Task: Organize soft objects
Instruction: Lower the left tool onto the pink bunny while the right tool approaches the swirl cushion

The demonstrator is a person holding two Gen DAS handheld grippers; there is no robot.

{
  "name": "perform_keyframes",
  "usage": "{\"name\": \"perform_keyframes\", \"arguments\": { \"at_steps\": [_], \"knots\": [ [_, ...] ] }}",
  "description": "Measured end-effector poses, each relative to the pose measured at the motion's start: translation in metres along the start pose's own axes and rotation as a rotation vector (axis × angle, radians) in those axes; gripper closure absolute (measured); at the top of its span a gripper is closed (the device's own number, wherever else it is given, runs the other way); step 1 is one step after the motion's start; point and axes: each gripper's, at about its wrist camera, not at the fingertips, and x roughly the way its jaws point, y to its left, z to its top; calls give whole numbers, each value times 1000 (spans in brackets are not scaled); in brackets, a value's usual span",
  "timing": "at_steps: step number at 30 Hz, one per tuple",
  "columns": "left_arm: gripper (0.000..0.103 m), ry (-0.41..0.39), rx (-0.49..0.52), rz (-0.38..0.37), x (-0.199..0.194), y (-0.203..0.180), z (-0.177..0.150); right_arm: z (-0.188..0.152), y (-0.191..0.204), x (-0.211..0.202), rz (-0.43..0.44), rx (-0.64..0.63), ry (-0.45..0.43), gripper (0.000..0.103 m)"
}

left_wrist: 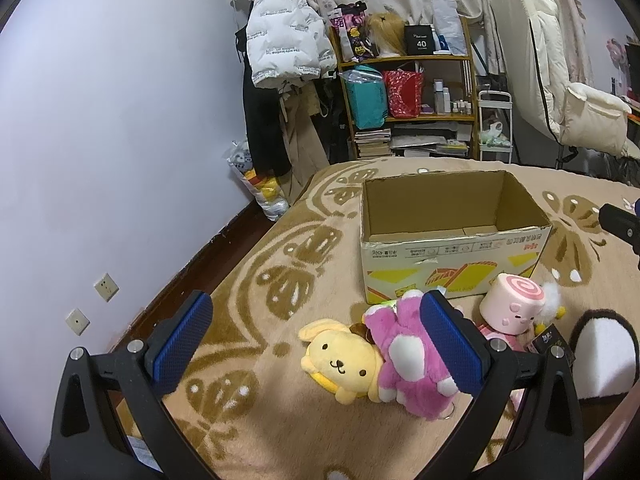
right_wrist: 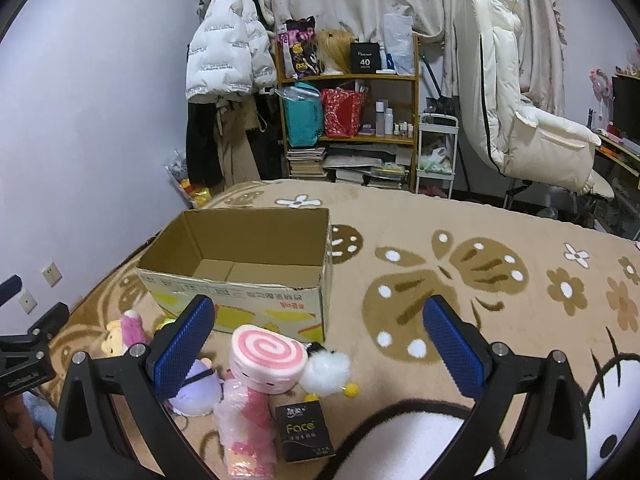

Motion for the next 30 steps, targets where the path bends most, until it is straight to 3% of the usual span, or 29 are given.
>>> {"name": "perform_keyframes", "arguments": {
  "at_steps": [14, 30],
  "knots": [
    [0, 18, 2, -36, 28, -13, 13, 5, 5, 30, 63, 18, 51, 0],
    [0, 168, -47, -80, 75, -16, 5, -7, 23, 87, 112, -37, 197, 0]
  ]
}}
